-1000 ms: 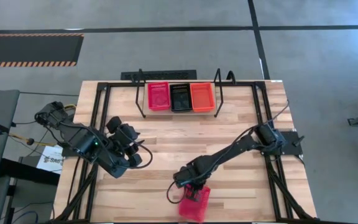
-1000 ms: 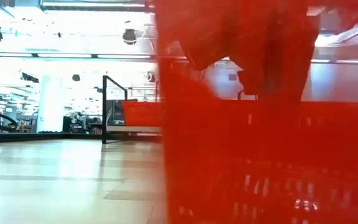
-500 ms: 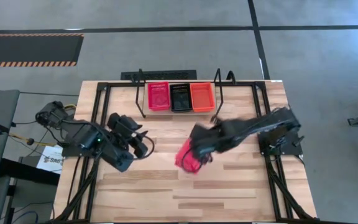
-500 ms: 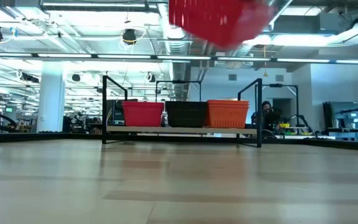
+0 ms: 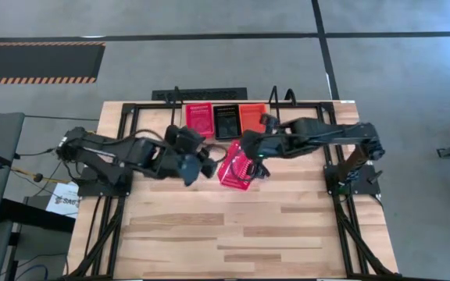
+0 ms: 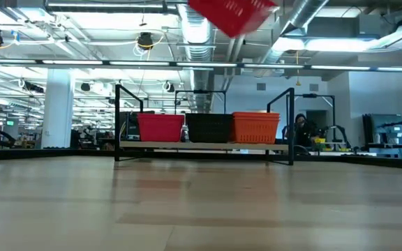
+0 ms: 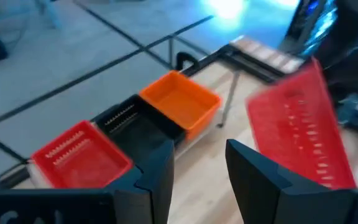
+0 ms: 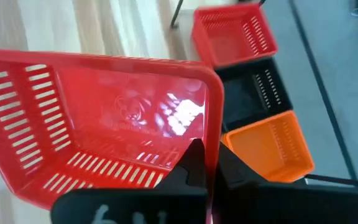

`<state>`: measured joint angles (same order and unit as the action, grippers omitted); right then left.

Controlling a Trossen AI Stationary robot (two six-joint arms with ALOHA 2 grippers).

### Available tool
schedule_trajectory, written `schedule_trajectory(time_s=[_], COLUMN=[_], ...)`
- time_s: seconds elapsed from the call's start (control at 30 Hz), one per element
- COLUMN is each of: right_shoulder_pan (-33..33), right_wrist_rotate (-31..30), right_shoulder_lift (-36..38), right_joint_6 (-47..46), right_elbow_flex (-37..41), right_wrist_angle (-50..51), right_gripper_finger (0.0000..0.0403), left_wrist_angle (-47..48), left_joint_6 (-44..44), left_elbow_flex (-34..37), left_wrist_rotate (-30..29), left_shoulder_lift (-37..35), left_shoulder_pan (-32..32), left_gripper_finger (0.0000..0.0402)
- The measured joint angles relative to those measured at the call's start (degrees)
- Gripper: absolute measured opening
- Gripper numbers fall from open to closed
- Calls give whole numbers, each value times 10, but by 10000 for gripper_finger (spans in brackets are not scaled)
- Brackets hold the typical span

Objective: Stack baskets on shelf by color
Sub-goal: Stack the red bin on top of the red bin on the shelf

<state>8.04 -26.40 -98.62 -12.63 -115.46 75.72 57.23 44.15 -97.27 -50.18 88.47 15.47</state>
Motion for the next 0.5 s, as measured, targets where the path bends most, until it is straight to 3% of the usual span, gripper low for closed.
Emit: schedule_trajectory(time_s=[0.17, 0.5], right_shoulder_pan=[-28, -71], right_wrist_rotate=[18, 27], right_shoulder_lift=[-40, -67], right_joint_6=[67, 161], right_elbow_flex=[1, 0], right_wrist_angle=[3, -75], right_gripper_finger=[3, 3], left_wrist_angle=[-27, -13], left_joint_6=[-33, -8], left_elbow_flex=[1, -1], left_wrist_rotate=[25, 51], left_shoulder_lift=[13, 47], left_shoulder_pan=[-30, -57], left_gripper_finger=[135, 135])
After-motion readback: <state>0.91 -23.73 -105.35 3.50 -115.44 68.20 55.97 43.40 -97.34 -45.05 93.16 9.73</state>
